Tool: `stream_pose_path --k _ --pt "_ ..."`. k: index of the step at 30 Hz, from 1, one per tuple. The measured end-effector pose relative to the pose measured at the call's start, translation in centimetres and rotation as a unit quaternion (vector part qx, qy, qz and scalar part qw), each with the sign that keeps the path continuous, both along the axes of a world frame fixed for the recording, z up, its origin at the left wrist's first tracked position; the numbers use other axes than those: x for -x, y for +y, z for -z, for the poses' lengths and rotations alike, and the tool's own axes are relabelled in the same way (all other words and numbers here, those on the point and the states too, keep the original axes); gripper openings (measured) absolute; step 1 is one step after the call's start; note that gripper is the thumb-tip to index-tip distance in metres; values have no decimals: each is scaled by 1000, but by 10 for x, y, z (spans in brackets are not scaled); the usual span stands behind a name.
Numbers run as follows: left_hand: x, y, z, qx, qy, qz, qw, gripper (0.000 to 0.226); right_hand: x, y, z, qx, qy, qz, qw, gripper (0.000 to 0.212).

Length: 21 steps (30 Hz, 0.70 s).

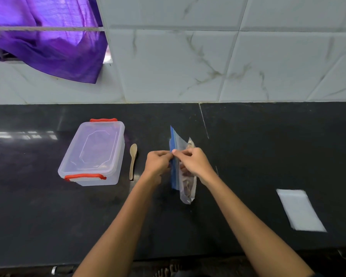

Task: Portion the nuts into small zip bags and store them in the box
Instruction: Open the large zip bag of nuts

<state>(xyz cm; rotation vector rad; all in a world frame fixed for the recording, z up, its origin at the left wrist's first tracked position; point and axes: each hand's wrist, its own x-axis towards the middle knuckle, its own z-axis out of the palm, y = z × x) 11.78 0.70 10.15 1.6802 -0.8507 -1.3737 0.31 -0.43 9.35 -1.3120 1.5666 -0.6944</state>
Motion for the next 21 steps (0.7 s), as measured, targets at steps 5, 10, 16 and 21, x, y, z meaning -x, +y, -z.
stream_pose_path --k 5,10,16,21 --pt "-5 2 -27 35 51 -15 998 15 1 -7 -23 13 -21 4 1000 34" --pt "-8 -2 -47 71 75 -4 995 6 2 -10 -46 38 -37 8 999 32" --pt "0 1 -55 87 109 -15 990 5 5 -3 -66 33 -58 17 998 28" --pt "4 2 -60 83 135 -9 987 10 9 -2 -75 31 -63 34 997 17"
